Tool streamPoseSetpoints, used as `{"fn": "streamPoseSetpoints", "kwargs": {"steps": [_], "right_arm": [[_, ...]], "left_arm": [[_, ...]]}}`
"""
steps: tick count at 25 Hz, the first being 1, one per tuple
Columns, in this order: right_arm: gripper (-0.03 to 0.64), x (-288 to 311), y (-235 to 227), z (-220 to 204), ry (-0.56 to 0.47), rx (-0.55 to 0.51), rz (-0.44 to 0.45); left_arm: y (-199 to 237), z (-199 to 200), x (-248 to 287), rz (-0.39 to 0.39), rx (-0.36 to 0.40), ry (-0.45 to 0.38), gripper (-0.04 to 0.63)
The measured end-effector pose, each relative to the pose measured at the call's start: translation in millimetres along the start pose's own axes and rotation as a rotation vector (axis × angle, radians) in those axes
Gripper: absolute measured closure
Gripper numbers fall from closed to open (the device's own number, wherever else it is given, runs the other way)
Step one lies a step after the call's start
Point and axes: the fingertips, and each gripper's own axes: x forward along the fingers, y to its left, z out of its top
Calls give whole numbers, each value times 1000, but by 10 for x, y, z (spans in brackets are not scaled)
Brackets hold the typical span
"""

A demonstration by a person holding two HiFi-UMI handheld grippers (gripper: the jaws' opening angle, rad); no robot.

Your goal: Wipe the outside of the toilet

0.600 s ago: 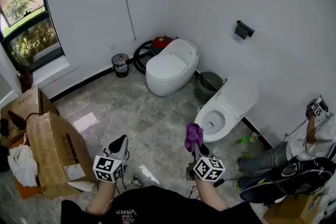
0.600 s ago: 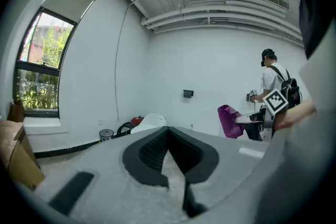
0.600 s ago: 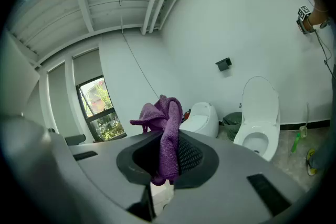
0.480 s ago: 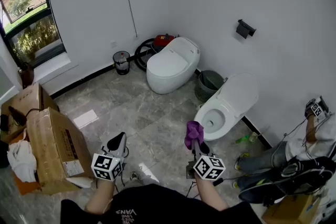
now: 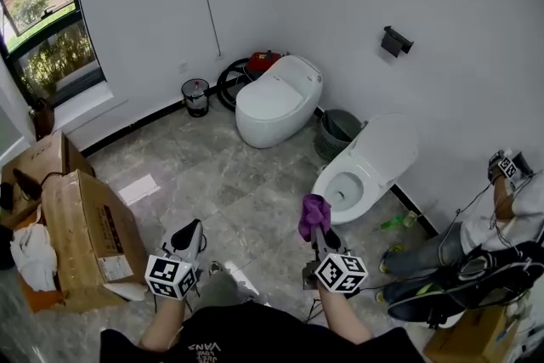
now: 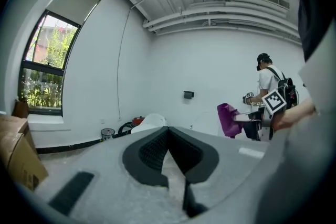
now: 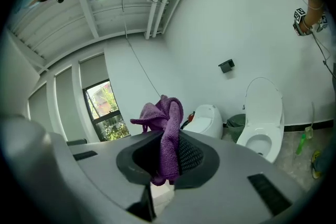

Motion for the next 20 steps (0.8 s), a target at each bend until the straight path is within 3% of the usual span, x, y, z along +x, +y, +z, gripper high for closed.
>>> {"fn": "streamPoseSetpoints", "kwargs": {"steps": [9,20], "right_arm": [[574,557,13,2,3,19,-24],[574,1935,196,335,-20,23,-49]], "left_arm": [[370,35,459,-36,7,3,591],[1351,451,1469,-75,16,-9,591]]}}
